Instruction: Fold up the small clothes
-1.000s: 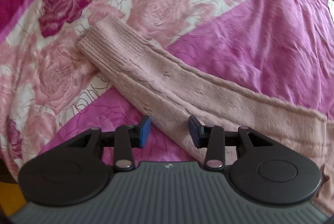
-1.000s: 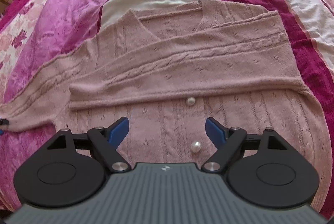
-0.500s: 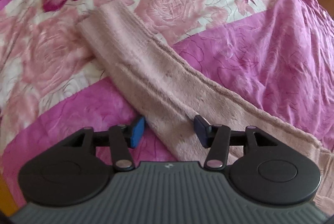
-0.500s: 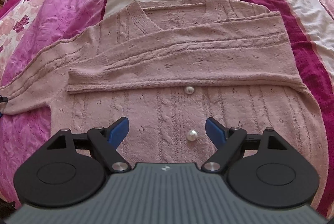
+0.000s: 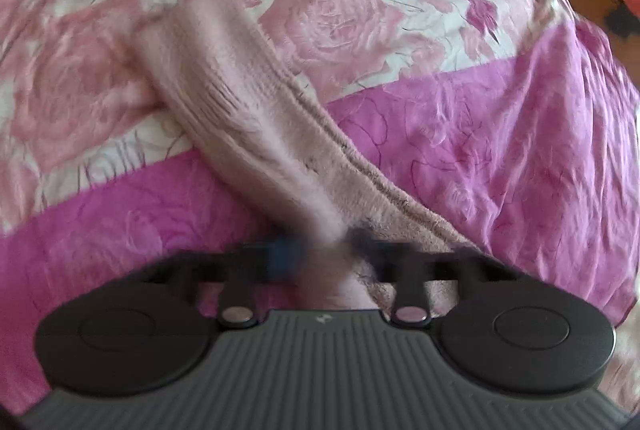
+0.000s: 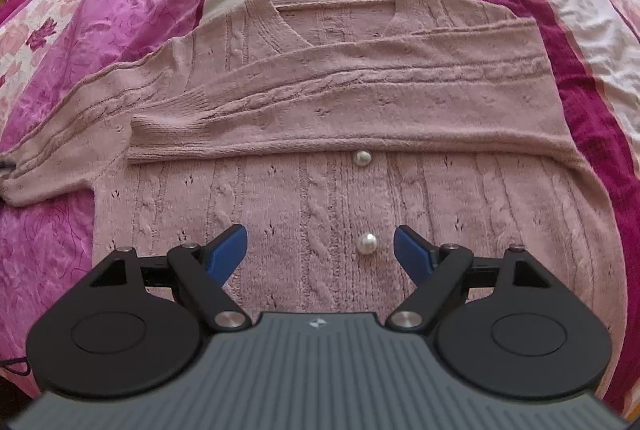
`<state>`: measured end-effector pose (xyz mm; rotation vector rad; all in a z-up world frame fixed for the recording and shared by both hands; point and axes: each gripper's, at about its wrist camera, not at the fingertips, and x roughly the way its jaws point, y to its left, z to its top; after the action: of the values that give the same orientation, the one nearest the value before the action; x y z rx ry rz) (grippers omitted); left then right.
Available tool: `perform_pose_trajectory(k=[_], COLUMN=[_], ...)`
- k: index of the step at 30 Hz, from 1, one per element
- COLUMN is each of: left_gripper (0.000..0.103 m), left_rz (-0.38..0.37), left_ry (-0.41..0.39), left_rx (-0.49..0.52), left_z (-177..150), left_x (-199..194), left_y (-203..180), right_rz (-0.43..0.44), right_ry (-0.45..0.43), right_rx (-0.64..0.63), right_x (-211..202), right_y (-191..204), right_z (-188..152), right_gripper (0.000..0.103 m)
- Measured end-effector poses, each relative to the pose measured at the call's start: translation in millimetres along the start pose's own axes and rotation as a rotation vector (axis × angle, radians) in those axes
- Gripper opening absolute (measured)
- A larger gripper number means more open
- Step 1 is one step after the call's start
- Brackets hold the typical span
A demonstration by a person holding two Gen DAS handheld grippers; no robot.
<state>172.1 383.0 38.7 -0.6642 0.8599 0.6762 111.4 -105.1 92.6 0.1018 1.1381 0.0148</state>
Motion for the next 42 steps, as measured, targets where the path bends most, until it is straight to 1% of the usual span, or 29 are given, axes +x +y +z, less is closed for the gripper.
perform_pose_trajectory(k=[3,5,9,12,17,24,29,34,38,42], left_gripper=[0.015,0.014,0.014,0.014,0.014,0.014,0.014,0.014,0.014,0.014], left_rz=[-0.054,-0.094,-0.184,-0.244,-0.330,-0.412,-0.463,-0.497,-0.510,-0.509], left_ry=[-0.018,-0.043,-0.082,-0.102,-0.111,-0.132,-0.116,-0.095,-0.078,-0.045], left_rx=[0.057,0.112,0.143,0.152,0.172,0.275,0.313,0.363,0.433,0.512], left_z=[3.5,4.7,1.6,-8.8,-33.6,-67.3,-95.8,-135.1,-168.5,-205.4], left_x=[-12.5,-29.4,-70.1,-102.0,-147.6,-196.5,-212.5,-219.6,-215.8,-200.9], left_y=[-3.3,-9.7,-25.4,-43.8,-78.3,-141.4,-181.5,-222.9,-253.2,-276.5], right_rz=[0.003,0.007,0.008,0.011,0.020,0.038,0.047,0.053,0.052,0.054], right_ry=[-0.008,-0.018,-0.033,-0.045,-0.071,-0.110,-0.135,-0.153,-0.154,-0.143], right_rx=[0.006,0.013,0.023,0.036,0.073,0.115,0.144,0.150,0.160,0.161], right_x=[-1.6,-5.0,-13.7,-22.0,-39.5,-66.2,-81.8,-92.9,-92.4,-83.7], right_y=[-3.6,-7.8,-19.6,-30.7,-54.2,-93.1,-122.0,-148.7,-167.1,-181.0], right_z=[1.3,3.1,7.4,10.9,16.2,22.1,26.2,29.9,30.2,30.5], right_gripper=[0.085,0.085,0.085,0.085,0.086,0.086,0.086,0.085,0.086,0.086])
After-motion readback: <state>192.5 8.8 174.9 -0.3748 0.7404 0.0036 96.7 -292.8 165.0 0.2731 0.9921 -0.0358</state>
